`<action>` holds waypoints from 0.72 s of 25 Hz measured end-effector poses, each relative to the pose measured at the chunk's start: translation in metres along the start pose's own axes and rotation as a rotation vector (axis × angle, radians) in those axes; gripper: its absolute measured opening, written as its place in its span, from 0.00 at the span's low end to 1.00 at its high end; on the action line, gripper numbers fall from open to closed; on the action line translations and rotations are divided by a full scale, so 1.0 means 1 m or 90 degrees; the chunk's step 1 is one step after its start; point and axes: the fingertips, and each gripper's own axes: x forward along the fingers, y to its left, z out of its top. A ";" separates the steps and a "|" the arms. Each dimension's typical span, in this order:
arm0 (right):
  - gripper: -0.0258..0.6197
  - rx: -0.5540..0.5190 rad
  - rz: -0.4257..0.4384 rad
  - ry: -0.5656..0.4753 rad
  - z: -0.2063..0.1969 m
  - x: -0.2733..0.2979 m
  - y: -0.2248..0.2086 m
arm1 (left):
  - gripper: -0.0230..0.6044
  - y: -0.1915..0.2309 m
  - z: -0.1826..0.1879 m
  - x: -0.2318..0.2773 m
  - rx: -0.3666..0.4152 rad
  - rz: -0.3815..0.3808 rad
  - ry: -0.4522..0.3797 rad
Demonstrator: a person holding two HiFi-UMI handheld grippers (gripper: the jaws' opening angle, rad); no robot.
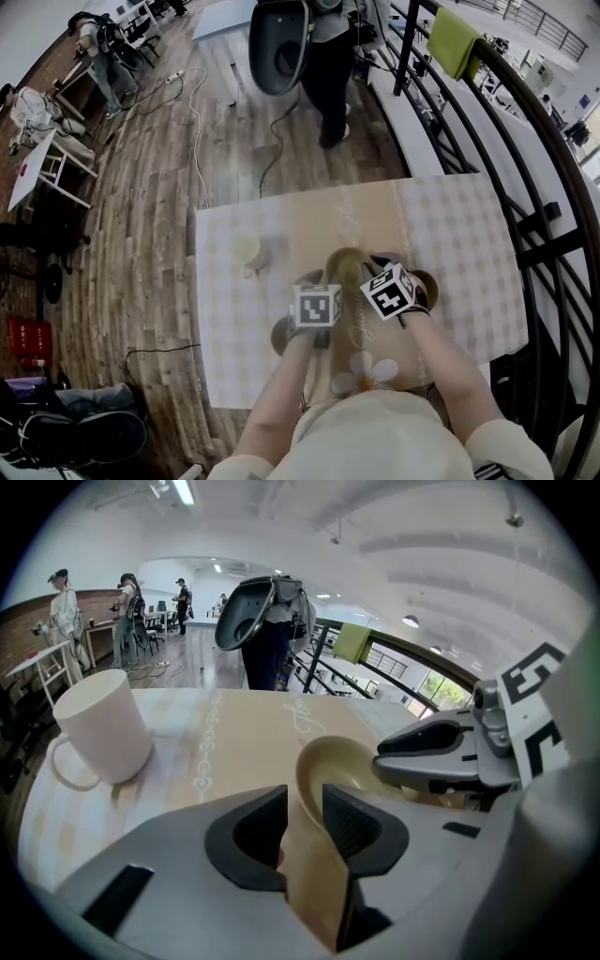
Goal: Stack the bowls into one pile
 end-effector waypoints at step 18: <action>0.10 -0.004 -0.018 -0.015 0.004 -0.015 0.000 | 0.08 -0.006 0.015 -0.017 -0.015 -0.007 -0.061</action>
